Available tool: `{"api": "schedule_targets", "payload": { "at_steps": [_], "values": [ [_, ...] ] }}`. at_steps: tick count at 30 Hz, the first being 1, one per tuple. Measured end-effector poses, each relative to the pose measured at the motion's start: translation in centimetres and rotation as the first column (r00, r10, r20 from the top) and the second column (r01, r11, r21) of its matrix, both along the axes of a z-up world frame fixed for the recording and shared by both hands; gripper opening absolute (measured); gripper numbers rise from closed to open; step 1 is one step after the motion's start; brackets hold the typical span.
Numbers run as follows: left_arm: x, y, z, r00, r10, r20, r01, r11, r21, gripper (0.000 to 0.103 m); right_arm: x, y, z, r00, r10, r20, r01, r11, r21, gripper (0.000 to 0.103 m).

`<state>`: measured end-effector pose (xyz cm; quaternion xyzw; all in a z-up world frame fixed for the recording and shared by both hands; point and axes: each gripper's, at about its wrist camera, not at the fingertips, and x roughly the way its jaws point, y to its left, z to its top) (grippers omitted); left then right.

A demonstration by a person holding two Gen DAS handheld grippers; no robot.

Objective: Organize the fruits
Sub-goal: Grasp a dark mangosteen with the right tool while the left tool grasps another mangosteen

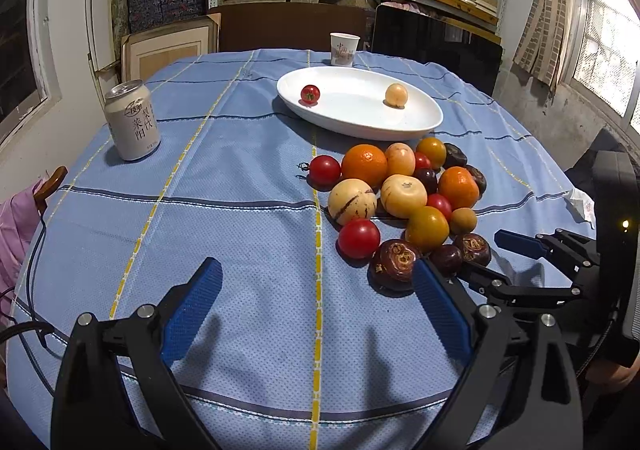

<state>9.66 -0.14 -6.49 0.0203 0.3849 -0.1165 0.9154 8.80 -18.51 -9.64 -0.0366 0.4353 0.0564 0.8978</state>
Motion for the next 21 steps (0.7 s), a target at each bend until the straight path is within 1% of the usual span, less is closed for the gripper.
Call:
{"api": "schedule_targets", "payload": {
  "at_steps": [3,5,6,11,15,18,21],
  "values": [
    [0.0,-0.1,-0.1,1.000,-0.002,-0.002,0.002,1.000,0.003,0.093,0.1,-0.1,-0.2,1.000,-0.001,-0.009,0.001,1.000,0.005,0.061],
    [0.0,-0.2,-0.2,1.000,-0.002,-0.003,0.002,1.000,0.005,0.093,0.2,0.0,-0.4,1.000,0.021,-0.019,-0.021,0.999,0.027,0.045],
    [0.0,-0.2,-0.2,1.000,-0.001,-0.002,0.001,1.000,0.006,0.093,0.1,0.1,-0.4,1.000,0.025,-0.014,-0.025,0.999,0.022,0.042],
    [0.0,-0.1,-0.2,1.000,0.007,-0.003,-0.007,1.000,0.009,0.093,-1.3,0.1,0.2,0.999,0.033,0.040,-0.033,0.999,0.002,0.042],
    [0.0,-0.6,-0.3,1.000,-0.005,-0.006,0.005,1.000,0.028,0.093,-2.7,-1.1,0.6,0.996,0.011,0.083,-0.011,1.000,-0.001,0.042],
    [0.0,-1.9,-0.6,0.999,-0.036,-0.013,0.037,0.998,0.050,0.093,-3.1,-2.7,0.6,0.996,-0.021,0.084,0.018,0.999,0.032,0.042],
    [0.1,-3.8,-1.3,0.997,-0.074,-0.014,0.075,0.992,0.100,0.093,-3.2,-4.3,0.4,0.996,-0.052,0.072,0.047,0.996,0.070,0.042]
  ]
}}
